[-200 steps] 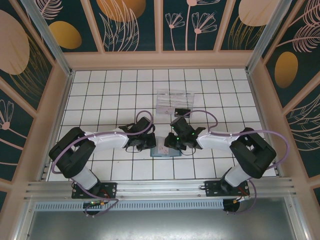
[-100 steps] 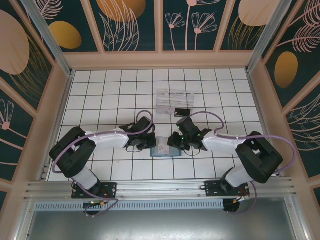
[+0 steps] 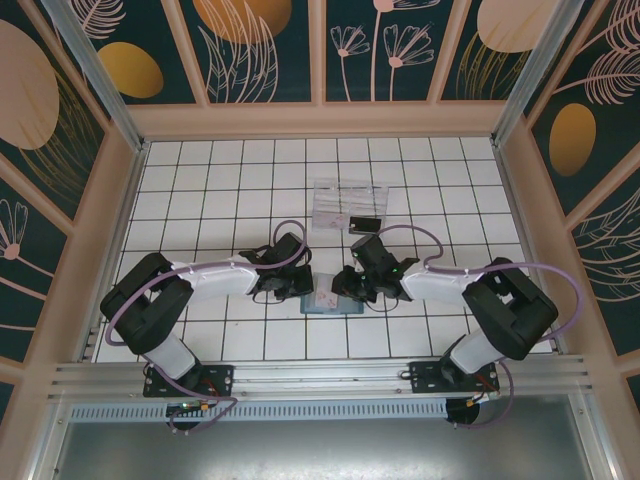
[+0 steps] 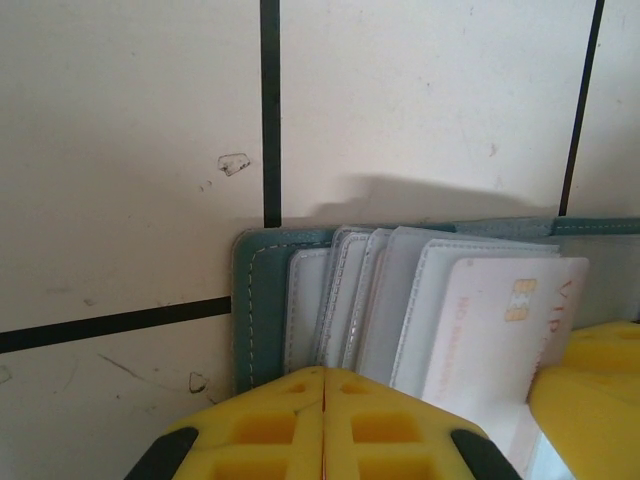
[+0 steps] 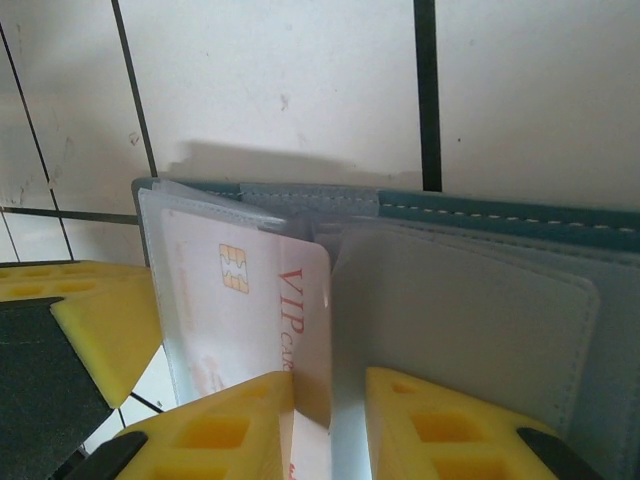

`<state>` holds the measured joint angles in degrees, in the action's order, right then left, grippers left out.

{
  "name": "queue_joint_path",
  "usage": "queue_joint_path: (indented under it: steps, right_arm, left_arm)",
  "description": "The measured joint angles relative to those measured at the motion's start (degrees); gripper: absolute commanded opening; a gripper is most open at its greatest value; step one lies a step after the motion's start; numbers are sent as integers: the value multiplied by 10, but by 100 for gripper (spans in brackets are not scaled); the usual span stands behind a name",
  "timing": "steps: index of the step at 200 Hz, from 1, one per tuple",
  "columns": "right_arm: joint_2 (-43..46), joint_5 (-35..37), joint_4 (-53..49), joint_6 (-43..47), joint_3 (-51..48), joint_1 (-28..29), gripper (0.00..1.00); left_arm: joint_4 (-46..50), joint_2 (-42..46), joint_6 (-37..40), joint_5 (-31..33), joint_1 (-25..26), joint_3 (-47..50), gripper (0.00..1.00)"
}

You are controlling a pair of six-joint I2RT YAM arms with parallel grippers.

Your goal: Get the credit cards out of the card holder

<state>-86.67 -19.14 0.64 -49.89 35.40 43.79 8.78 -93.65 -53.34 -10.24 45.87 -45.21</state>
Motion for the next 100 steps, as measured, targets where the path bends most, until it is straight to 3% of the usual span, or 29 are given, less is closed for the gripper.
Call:
queue_joint_path:
  steps: [100]
  right_arm:
    - [-2,-37,36,0,0,0,26]
  left_arm:
    - [0,0,2,-2,0,0,8]
